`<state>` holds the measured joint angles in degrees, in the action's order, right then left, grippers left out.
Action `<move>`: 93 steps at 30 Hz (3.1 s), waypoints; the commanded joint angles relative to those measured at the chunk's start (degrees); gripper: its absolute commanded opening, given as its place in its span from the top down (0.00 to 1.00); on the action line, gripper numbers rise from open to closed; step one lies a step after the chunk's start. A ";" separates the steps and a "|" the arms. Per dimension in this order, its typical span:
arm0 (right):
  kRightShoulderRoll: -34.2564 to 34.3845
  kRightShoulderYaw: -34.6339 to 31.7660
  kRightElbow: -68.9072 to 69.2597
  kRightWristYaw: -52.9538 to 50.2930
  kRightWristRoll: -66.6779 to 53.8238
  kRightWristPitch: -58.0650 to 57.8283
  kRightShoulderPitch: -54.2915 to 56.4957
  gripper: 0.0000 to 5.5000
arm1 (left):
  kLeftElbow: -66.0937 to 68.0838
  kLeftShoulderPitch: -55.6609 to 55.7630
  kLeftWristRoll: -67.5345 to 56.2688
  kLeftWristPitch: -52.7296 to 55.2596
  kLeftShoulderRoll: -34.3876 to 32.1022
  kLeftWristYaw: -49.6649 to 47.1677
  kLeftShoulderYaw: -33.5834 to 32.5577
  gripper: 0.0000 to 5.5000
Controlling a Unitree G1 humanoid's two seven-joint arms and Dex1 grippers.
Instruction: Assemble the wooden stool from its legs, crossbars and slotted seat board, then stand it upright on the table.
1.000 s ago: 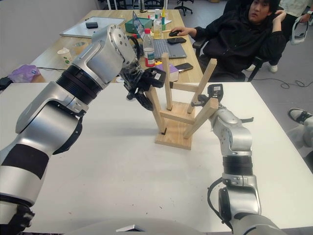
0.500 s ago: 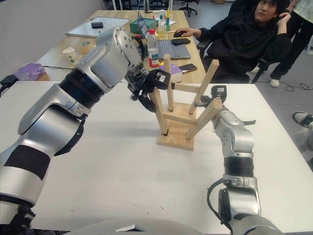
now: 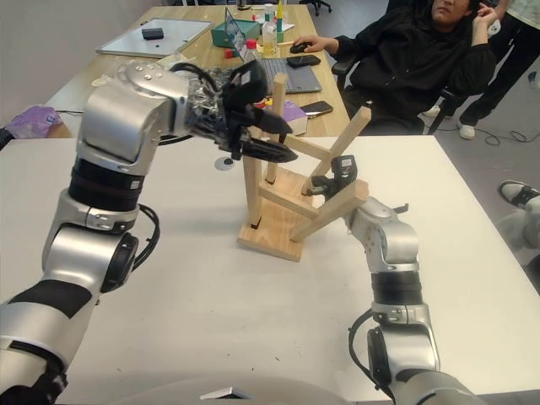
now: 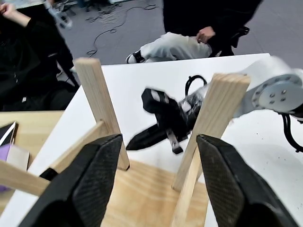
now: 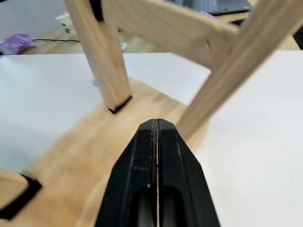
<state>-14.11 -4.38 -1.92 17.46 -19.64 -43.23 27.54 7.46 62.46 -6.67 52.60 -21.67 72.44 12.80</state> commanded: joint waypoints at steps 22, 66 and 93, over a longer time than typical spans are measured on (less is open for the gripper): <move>5.07 7.21 36.87 -23.05 12.30 -9.16 -13.05 1.00 | -39.60 -43.16 -15.26 13.66 9.64 -58.56 -28.44 0.81; 23.15 -2.45 24.78 -20.86 -20.35 1.42 -3.34 1.00 | -33.47 -35.62 -40.92 33.04 30.89 -76.44 -29.02 1.00; -11.47 -12.83 -6.10 -20.63 -22.91 15.53 7.56 0.89 | -35.87 -49.76 -42.62 14.73 -29.86 -47.69 -11.00 1.00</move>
<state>-20.71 -28.24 3.10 -9.12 -58.31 -31.54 40.50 -23.81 13.98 -48.65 66.63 -47.12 18.26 -1.25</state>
